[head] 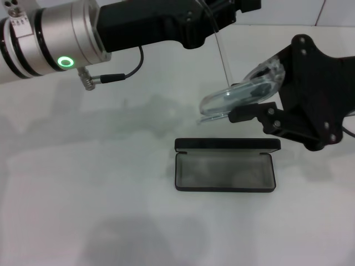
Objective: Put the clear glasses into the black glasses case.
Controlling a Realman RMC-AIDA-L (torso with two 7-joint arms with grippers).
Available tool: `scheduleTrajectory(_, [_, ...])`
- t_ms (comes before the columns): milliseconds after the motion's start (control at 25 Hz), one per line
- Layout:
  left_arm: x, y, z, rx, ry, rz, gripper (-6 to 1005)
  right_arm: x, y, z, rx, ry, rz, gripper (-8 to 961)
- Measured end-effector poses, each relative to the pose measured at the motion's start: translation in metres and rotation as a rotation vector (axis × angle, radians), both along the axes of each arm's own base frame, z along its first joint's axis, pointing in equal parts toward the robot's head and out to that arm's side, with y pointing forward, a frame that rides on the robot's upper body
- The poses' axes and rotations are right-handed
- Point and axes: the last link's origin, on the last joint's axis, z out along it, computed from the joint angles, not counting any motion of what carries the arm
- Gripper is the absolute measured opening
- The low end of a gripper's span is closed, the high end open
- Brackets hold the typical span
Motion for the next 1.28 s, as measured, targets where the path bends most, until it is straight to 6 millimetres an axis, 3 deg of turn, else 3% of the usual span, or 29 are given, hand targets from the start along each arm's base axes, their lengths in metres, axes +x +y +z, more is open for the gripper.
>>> scheduleTrajectory(1280, [0.003,-0.024,0.004,-0.089,-0.038,-0.137,63,0.007,0.006,-0.006,0.019,-0.006,-0.069,114])
